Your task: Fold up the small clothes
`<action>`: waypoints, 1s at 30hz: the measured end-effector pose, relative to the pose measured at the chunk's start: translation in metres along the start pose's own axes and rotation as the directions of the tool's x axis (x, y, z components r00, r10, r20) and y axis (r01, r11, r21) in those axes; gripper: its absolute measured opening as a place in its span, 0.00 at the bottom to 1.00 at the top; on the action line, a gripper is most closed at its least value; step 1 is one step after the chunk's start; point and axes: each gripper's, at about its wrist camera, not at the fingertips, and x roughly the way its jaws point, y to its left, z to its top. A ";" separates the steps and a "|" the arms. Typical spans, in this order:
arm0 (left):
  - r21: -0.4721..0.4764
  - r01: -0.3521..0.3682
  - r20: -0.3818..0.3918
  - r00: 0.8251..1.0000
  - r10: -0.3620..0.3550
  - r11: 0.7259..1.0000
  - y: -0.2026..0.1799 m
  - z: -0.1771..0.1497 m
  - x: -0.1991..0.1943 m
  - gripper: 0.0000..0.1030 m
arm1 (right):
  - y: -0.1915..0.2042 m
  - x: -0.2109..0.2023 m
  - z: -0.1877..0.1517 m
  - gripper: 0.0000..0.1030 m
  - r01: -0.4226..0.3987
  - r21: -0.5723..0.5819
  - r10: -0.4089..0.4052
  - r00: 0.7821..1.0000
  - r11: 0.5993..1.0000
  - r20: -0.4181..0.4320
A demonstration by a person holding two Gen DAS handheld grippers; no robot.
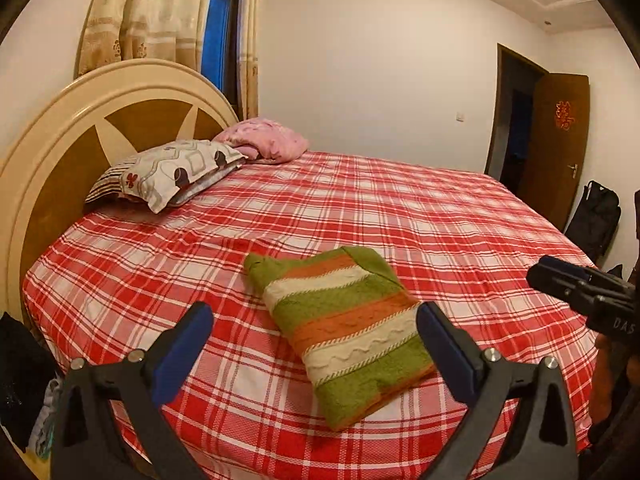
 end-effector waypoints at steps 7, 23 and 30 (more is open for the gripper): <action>-0.001 0.001 0.010 1.000 -0.001 1.000 -0.003 0.000 -0.006 1.00 | 0.006 -0.011 0.002 0.57 0.001 -0.017 -0.001 1.000 1.000 0.013; 0.003 0.006 0.022 1.000 -0.007 1.000 -0.009 0.002 -0.014 1.00 | 0.008 -0.018 0.003 0.57 0.001 -0.011 -0.001 1.000 1.000 0.023; 0.009 0.008 0.021 1.000 -0.008 1.000 -0.013 0.001 -0.015 1.00 | 0.006 -0.020 0.001 0.57 0.003 -0.006 -0.002 0.999 1.000 0.033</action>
